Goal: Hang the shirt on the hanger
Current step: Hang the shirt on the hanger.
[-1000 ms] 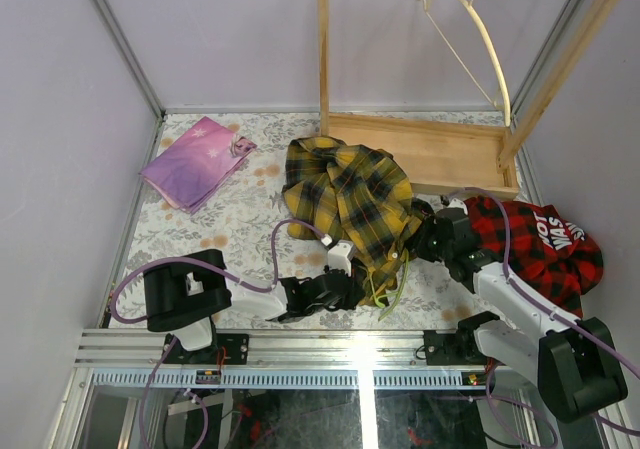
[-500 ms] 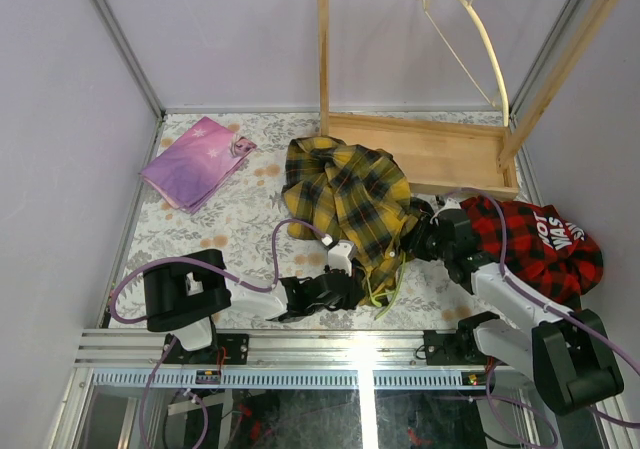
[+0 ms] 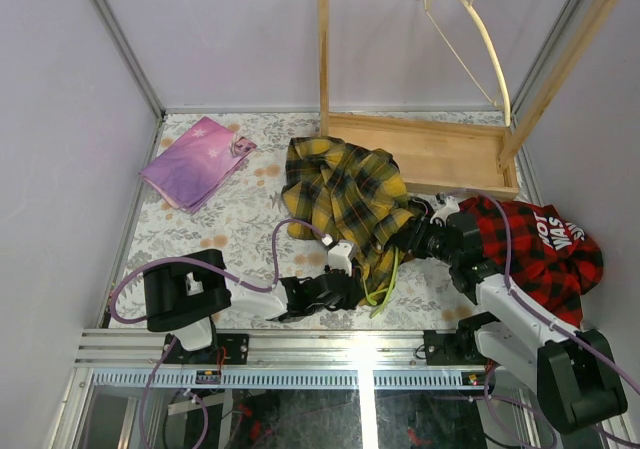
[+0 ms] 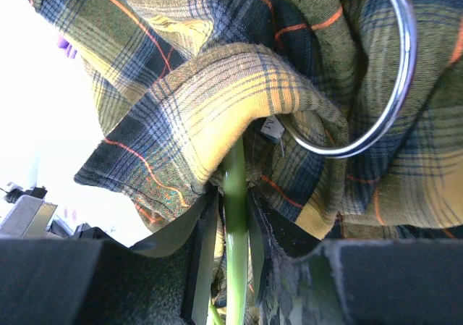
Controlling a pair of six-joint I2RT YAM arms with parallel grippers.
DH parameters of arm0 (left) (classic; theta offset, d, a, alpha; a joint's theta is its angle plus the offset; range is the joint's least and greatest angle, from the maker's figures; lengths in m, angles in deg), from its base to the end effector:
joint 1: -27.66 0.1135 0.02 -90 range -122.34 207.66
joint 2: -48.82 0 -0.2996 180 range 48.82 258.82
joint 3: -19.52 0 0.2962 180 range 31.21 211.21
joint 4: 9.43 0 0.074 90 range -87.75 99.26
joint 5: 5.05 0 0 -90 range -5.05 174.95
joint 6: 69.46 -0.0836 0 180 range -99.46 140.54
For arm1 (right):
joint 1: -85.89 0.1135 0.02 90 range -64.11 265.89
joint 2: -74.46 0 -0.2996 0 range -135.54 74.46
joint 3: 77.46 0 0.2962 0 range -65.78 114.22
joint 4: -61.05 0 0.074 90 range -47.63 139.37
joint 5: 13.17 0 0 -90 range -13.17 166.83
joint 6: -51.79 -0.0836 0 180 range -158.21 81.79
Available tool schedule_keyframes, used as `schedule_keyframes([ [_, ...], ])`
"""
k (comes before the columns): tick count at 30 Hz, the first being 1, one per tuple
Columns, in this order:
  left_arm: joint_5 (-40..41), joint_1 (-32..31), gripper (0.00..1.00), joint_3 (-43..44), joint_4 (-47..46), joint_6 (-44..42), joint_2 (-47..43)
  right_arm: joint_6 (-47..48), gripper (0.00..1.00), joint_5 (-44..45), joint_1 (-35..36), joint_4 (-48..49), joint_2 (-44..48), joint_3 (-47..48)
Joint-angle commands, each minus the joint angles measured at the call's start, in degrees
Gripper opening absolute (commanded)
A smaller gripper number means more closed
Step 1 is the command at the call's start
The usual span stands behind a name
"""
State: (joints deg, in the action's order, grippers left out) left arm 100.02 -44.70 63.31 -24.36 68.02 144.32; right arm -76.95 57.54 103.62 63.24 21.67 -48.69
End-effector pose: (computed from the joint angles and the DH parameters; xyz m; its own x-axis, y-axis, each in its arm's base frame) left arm 0.1286 -0.3328 0.0866 -0.7543 0.0237 -0.6561 0.4455 0.7524 -0.4851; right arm 0.2310 0.1028 0.1747 -0.6389 0.4158 -0.6472 -0.2304 0.6993 0.6767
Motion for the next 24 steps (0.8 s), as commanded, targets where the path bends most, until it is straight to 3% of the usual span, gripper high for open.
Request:
schedule_keyframes([
  [1,-3.2,-0.8,0.0,-2.2,10.3,-1.4,3.4,-2.8,0.29,-6.5,-0.1,10.1,-3.4,-0.5],
  [7,-3.0,-0.9,0.0,-2.9,10.3,-1.3,2.9,-1.9,0.28,-7.3,-0.1,12.8,-7.6,1.6],
  [15,-2.9,-0.8,0.0,-3.4,10.2,-0.9,2.5,-0.3,0.01,-6.0,-0.1,11.1,-4.4,3.3],
  [24,-2.9,-0.8,0.0,-3.0,12.3,-0.9,-2.5,2.2,0.0,2.5,0.0,2.7,6.7,7.5],
])
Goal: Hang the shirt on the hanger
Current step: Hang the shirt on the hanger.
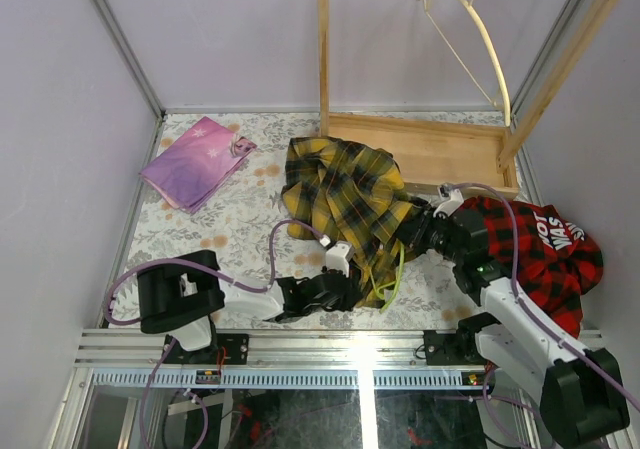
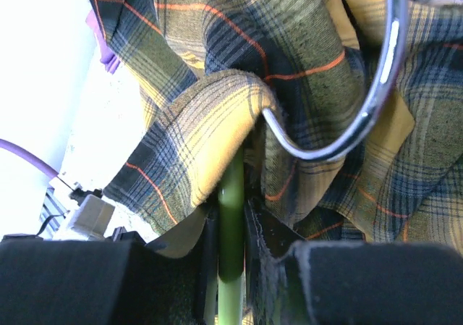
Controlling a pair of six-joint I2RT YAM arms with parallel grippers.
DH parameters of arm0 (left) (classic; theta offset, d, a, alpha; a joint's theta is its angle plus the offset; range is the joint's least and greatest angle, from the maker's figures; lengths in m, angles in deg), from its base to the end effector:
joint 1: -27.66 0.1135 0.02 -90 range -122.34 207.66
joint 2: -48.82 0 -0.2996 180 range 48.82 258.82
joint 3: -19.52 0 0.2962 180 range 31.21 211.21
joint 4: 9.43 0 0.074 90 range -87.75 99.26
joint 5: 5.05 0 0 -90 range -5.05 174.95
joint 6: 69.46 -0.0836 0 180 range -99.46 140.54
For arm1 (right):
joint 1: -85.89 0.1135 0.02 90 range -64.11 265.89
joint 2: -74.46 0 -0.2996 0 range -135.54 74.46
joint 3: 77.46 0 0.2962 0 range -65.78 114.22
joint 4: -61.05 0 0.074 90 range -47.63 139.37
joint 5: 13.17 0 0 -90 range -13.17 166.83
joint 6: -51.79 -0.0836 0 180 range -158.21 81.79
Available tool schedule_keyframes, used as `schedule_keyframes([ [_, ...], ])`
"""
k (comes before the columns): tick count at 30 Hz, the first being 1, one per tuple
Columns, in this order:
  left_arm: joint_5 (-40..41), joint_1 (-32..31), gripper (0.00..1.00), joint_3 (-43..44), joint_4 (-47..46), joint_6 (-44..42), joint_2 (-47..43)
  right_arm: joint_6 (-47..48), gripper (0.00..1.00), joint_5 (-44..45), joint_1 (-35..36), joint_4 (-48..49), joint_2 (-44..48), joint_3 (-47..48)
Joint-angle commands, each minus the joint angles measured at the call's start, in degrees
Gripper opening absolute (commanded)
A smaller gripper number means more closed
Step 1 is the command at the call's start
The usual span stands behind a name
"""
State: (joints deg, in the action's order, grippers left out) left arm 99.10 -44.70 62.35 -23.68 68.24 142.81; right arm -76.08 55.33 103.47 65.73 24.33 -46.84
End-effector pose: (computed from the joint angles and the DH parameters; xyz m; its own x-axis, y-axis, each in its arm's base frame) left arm 0.1257 -0.3279 0.0885 -0.7621 0.0301 -0.6467 0.4474 0.7464 -0.4926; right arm 0.2328 0.1059 0.2057 -0.5725 0.4178 -0.7055 -0.3387 0.6632 0.6675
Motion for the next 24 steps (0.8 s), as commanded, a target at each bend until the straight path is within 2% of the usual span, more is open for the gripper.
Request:
schedule_keyframes([
  [1,-1.9,-0.8,0.0,-1.9,12.2,-1.2,-1.9,1.1,0.0,5.8,0.1,-0.8,4.7,7.1],
  [4,-1.2,-0.9,0.0,-0.3,14.3,-2.0,-4.3,-0.2,0.0,8.1,0.1,-2.7,5.7,9.7],
  [11,-0.9,-0.8,0.0,3.8,16.6,-3.6,-6.6,-6.2,0.0,11.7,0.1,2.6,5.7,11.6],
  [15,-1.4,-0.8,0.0,4.9,16.4,-4.0,-5.1,-6.4,0.0,9.7,0.2,3.7,3.9,11.9],
  [18,-2.2,-0.8,0.0,4.4,15.0,-3.3,-4.4,-7.5,0.0,8.8,0.4,6.7,4.1,8.1],
  [24,-4.6,-0.8,0.0,5.2,14.1,-2.7,-4.2,-5.9,0.0,16.3,3.0,11.1,10.0,1.8],
])
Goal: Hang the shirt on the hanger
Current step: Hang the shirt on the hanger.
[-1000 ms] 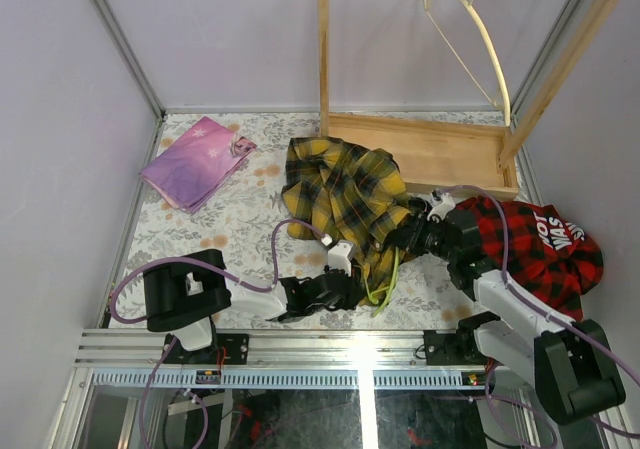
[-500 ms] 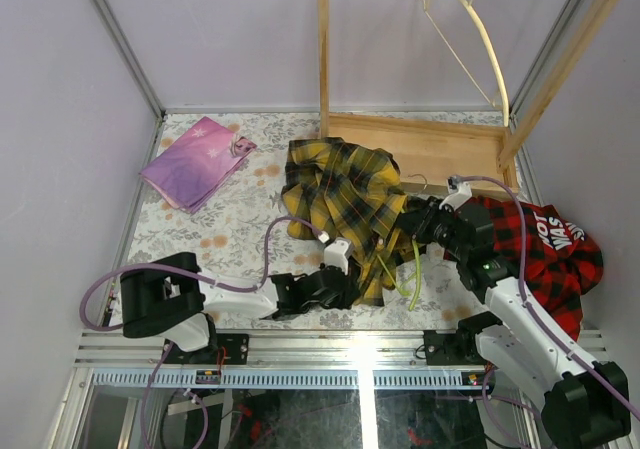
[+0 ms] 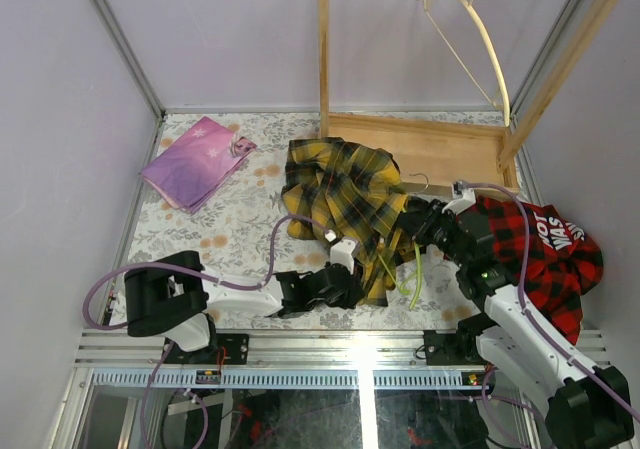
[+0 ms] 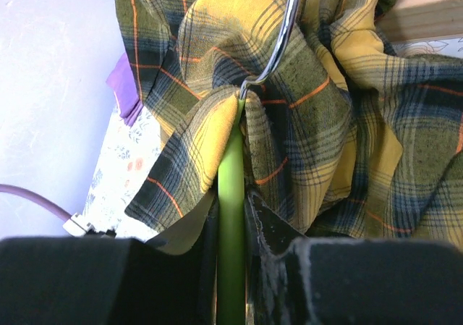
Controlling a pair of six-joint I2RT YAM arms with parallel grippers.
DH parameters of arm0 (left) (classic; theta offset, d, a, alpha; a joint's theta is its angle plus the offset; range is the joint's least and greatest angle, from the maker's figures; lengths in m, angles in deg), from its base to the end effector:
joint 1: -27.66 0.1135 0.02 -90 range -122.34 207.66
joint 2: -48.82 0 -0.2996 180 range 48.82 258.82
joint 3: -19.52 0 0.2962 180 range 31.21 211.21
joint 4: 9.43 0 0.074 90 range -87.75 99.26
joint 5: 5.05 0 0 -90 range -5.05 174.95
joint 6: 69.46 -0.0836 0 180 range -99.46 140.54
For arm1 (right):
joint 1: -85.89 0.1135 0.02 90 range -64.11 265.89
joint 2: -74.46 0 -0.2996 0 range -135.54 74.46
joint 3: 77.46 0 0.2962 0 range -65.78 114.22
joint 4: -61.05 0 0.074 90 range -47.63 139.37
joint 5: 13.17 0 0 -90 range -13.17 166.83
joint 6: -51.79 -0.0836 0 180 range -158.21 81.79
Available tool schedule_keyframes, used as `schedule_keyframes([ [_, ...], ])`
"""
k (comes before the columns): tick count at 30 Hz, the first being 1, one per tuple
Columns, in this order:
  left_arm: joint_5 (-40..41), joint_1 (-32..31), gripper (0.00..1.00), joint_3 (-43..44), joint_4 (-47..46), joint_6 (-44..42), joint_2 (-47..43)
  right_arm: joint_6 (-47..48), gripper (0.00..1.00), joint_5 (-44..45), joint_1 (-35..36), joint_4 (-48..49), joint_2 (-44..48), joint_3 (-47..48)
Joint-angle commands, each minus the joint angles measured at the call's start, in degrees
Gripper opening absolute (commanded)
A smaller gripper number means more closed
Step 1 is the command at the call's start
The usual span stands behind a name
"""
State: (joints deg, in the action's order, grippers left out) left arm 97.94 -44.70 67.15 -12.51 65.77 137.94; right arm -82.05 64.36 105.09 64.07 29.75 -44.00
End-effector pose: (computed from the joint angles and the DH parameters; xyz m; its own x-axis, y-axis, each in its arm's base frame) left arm 0.1267 -0.3365 0.1203 -0.7539 0.0882 -0.6510 0.4827 0.7465 -0.4579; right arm 0.2317 0.0998 0.2442 -0.4597 0.5561 -0.6924 -0.2835 0.6470 0.7078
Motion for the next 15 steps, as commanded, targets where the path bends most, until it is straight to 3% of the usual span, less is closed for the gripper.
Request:
schedule_keyframes([
  [1,-3.7,-0.8,0.0,0.6,2.9,-0.3,0.4,0.4,0.0,8.6,1.9,13.2,5.4,-1.5],
  [7,-6.0,-1.1,0.0,2.3,3.4,-0.9,-3.2,2.2,0.0,14.7,4.1,15.6,7.8,-1.6],
  [15,-6.5,-1.3,0.0,9.7,7.3,-3.0,-6.6,4.9,0.0,23.7,4.2,12.9,11.4,7.5],
])
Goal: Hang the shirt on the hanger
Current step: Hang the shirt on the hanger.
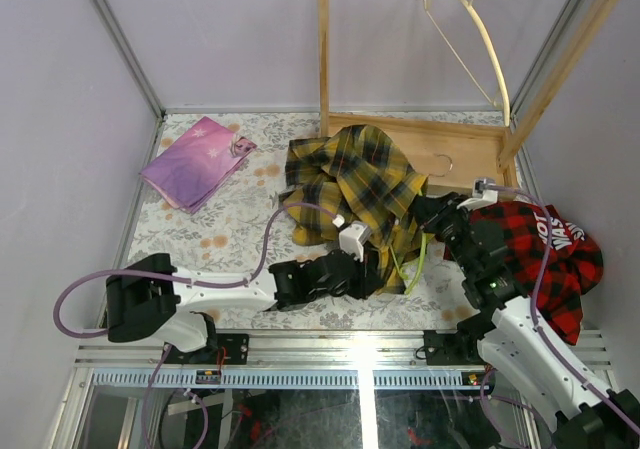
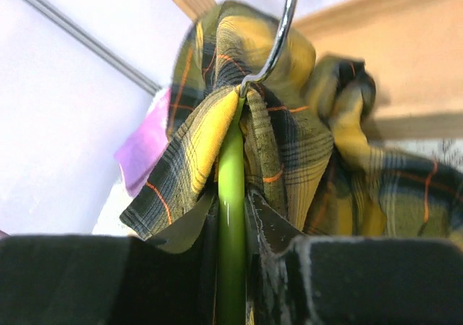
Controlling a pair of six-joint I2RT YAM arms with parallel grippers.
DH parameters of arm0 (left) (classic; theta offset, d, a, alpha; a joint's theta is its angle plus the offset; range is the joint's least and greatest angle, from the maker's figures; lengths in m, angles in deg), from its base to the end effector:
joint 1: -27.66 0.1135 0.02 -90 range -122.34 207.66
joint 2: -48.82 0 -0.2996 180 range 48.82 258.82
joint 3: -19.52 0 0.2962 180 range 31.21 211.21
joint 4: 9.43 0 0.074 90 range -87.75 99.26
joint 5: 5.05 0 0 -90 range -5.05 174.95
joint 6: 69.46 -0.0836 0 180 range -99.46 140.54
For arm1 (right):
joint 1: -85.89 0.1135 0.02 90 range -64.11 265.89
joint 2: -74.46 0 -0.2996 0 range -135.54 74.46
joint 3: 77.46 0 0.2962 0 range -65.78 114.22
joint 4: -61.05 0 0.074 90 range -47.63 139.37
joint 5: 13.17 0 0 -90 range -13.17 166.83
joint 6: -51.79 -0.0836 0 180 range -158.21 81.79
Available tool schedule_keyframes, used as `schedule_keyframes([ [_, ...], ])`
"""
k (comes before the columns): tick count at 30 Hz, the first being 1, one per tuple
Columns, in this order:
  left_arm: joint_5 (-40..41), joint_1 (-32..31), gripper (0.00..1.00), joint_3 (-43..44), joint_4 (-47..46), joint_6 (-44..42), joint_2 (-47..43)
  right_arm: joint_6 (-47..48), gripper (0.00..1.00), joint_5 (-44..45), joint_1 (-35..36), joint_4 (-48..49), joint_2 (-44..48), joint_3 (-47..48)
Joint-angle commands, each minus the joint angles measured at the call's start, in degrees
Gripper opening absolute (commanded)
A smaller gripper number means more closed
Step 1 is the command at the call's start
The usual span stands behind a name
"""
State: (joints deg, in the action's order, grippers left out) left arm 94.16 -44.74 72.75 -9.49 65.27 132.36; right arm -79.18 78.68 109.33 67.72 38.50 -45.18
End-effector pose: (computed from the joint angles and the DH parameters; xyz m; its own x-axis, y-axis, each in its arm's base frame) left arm 0.1268 -0.3555 0.1829 -0.7410 0.0383 -0.6704 0.5315 0.6436 -0.5507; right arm 0.2125 0.0892 0.2786 -0.2052 0.6253 -0.7529 -0.3092 0.6885 0.6560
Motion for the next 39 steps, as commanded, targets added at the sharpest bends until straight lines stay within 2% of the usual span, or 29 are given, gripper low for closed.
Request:
schedule_keyframes([
  [1,-2.9,-1.2,0.0,5.2,4.9,-3.2,-0.4,2.3,0.0,10.3,0.0,9.2,2.6,9.6],
  [7,-4.2,-2.1,0.0,9.7,5.9,-5.1,3.3,3.2,0.0,14.8,0.0,9.8,1.6,13.1],
  [16,-4.2,-4.3,0.0,9.5,4.0,-3.8,7.4,3.5,0.0,17.7,0.0,10.6,0.7,13.8],
  [28,-7.7,-7.7,0.0,11.1,4.2,0.7,6.5,7.8,0.0,21.2,0.0,16.6,-1.9,9.7],
  [39,-11.0,-12.0,0.0,14.1,6.4,2.2,8.2,10.4,0.0,24.8,-0.1,18.4,-5.0,12.8],
])
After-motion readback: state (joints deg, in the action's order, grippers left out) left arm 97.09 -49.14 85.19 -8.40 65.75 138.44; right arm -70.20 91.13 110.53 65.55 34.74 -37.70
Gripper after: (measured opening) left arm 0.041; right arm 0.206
